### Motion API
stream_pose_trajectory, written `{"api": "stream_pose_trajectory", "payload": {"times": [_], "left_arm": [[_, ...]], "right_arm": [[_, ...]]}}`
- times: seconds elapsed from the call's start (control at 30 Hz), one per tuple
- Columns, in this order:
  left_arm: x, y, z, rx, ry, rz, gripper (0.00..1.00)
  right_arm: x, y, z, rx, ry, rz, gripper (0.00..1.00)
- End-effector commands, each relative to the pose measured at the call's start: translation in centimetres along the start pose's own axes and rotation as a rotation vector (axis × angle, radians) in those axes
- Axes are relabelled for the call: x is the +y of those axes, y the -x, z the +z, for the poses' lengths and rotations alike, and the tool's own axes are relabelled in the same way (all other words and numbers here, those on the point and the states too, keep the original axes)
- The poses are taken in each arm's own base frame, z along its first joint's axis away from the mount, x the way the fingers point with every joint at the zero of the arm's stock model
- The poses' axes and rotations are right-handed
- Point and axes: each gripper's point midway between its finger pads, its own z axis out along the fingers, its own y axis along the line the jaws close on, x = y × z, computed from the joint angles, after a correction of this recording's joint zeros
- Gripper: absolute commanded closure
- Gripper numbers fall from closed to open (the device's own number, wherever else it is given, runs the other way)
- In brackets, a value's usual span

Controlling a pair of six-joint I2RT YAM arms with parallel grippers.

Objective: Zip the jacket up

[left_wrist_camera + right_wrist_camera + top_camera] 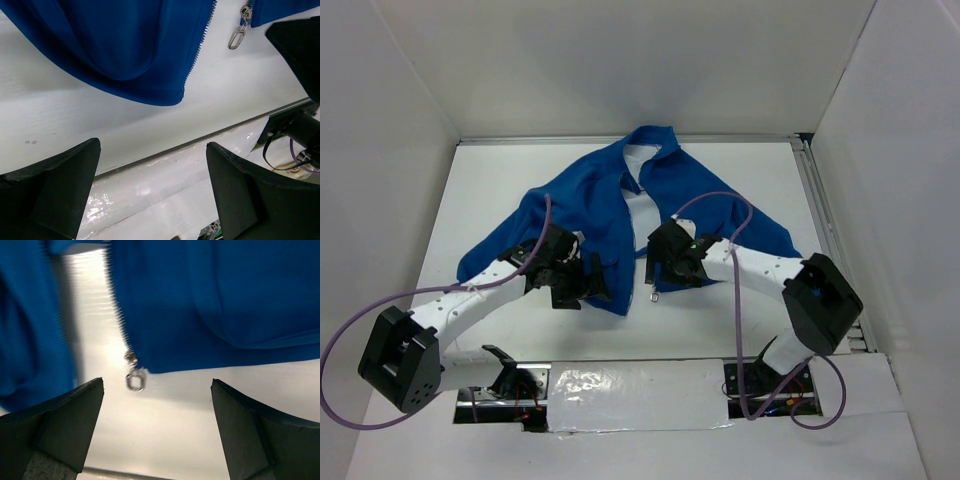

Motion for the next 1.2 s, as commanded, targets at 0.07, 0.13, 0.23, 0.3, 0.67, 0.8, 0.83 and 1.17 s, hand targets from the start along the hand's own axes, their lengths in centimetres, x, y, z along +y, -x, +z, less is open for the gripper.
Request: {"api": "stream_pose_trajectory", "payload": {"times": [0.07,0.13,0.23,0.3,0.67,0.8,0.83,1.17], "left_arm": [[-0.4,0.3,-0.5,-0.026,-0.019,0.002,0.01],[-0.6,0.4,-0.4,-0.024,-0.024,0.006,0.01],[-0.6,0.4,-0.1,-0.015,-0.023,0.008,0.01],[-0.8,0.5,0.0,-0.014,-0.030,0.011,0.01],[-1.4,0.8,0.0,-0.019,-0.061,0.032,0.01],[-1.3,0.8,0.2,-0.014,-0.054,0.030,0.01],[-1.3,0.8,0.2,-0.015,-0.052,0.032,0.01],[-1.5,1.0,0.1,-0.023,-0.061,0.042,0.01]], "right_arm": [[-1.1,-0.2,1.4,0.035,-0.120,0.066,0.06],[-1.3,-0.6,2.0,0.046,-0.128,0.066,0.08],[-1.8,-0.5,2.7,0.040,-0.160,0.080,0.11],[-2.1,0.0,3.0,0.019,-0.186,0.086,0.14],[-1.8,0.3,1.0,-0.008,-0.147,0.055,0.15],[-2.1,1.0,0.8,-0.032,-0.161,0.058,0.15],[-2.0,1.0,0.9,-0.026,-0.157,0.050,0.15],[-3.1,0.7,4.7,-0.008,-0.229,-0.044,0.25]]}}
